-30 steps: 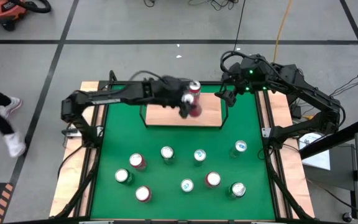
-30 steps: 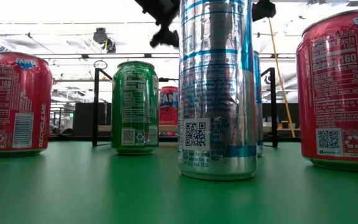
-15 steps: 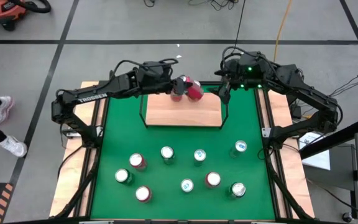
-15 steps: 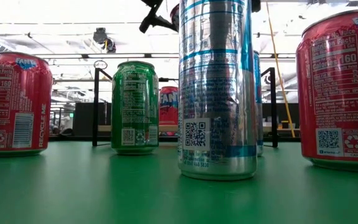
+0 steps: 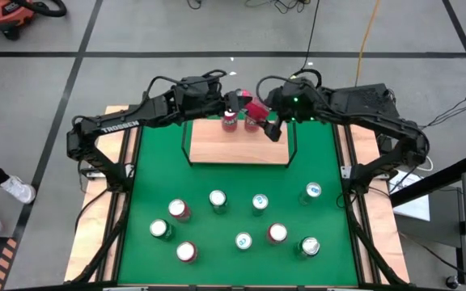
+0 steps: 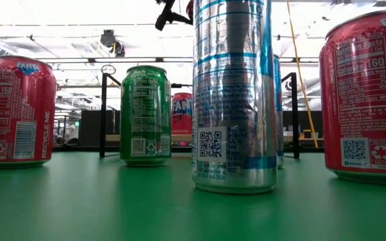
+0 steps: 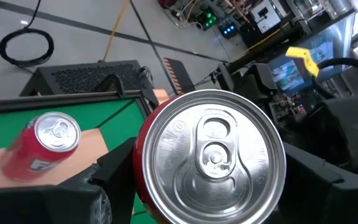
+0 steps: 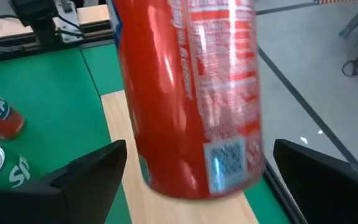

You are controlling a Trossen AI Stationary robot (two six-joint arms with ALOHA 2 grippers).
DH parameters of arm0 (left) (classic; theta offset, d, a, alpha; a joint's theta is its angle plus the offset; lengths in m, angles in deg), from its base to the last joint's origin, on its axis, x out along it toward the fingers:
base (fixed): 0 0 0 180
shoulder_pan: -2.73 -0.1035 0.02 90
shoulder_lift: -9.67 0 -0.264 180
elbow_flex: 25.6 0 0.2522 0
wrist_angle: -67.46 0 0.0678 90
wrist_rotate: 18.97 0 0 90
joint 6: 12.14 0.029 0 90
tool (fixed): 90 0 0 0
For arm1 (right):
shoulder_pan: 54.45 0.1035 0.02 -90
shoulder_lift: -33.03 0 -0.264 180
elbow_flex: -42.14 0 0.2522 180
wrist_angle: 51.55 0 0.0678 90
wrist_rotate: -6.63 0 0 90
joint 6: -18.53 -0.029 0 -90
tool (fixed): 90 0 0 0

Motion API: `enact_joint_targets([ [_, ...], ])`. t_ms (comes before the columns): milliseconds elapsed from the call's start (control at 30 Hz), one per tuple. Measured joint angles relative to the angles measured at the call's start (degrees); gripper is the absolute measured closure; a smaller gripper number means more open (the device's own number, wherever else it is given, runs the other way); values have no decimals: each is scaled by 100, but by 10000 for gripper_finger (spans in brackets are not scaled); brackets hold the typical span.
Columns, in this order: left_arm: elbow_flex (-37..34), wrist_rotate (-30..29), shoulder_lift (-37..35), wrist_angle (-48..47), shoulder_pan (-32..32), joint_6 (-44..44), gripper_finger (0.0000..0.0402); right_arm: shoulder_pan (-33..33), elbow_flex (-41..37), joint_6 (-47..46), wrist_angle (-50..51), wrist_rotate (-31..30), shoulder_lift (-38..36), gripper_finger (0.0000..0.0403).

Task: Place canned beverage on shelf
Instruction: Put the red soda can on the shelf aligned with the other left red soda can

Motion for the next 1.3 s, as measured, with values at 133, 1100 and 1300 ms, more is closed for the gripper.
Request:
enact_joint_targets([
  [133, 0, 3, 0, -19, 0, -10, 123, 3, 0, 119, -196, -3, 83, 8],
  [1100, -2, 403, 9, -120, -2, -113, 30, 0, 0, -362, -354, 328, 225, 105],
  [1300, -2, 613, -72, -81, -4, 117, 20, -22, 2, -828, -372, 886, 157, 109],
])
